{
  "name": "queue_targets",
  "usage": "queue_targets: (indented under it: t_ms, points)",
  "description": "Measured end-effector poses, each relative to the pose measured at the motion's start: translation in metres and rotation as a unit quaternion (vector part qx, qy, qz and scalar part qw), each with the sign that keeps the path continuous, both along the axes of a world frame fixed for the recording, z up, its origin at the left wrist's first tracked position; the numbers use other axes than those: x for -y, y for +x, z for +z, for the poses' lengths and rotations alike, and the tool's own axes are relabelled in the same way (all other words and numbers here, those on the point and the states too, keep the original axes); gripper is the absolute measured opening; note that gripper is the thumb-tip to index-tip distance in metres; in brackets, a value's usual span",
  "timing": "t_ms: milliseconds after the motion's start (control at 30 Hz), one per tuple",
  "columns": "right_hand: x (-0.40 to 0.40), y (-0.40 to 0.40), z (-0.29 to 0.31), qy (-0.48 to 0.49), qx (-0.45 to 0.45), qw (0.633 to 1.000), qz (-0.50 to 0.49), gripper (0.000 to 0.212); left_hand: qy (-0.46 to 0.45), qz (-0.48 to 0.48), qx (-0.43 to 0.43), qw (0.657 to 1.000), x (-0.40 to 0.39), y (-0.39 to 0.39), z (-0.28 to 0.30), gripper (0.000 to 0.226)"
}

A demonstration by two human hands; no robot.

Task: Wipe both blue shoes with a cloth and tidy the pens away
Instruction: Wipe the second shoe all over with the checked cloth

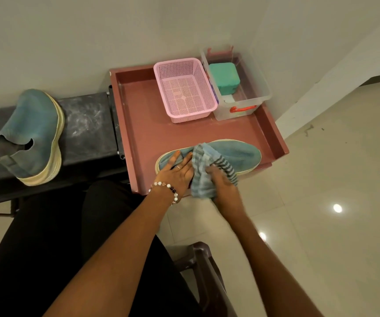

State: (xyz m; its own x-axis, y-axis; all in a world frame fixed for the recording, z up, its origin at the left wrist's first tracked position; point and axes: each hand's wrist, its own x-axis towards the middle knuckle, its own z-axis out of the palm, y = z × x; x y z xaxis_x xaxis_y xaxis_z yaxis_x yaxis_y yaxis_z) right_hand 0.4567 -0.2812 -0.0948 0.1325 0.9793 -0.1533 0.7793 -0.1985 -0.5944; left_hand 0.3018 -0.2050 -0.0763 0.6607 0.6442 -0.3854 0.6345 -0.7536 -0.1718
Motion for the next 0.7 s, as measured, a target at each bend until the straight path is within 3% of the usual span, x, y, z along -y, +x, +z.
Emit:
queue_targets:
  t_ms: [67, 200, 333, 467, 567, 700]
  points:
    - [0.005, 0.043, 0.002, -0.031, 0.046, 0.998, -0.016, 0.034, 0.013, 0.012, 0.017, 1.0, 0.001, -0.002, -0.003, 0.069]
    - [0.006, 0.053, 0.002, -0.013, 0.129, 0.987, -0.096, 0.055, -0.006, 0.028, 0.002, 1.0, -0.001, 0.0, -0.005, 0.107]
    - [-0.01, -0.021, -0.009, -0.018, 0.056, 0.986, -0.156, 0.063, -0.009, 0.035, -0.018, 0.999, 0.0, 0.002, -0.007, 0.121]
    - [-0.011, -0.027, -0.003, -0.011, 0.032, 0.998, -0.049, 0.066, -0.004, 0.005, -0.05, 0.999, -0.002, 0.002, -0.004, 0.114]
    - [0.001, 0.031, 0.007, -0.005, 0.073, 0.997, 0.039, 0.045, -0.012, 0.019, -0.033, 0.999, -0.002, 0.001, -0.003, 0.119]
    - [0.002, 0.088, 0.004, 0.012, 0.161, 0.987, -0.004, 0.047, -0.021, 0.03, -0.014, 0.999, -0.002, 0.001, -0.003, 0.121]
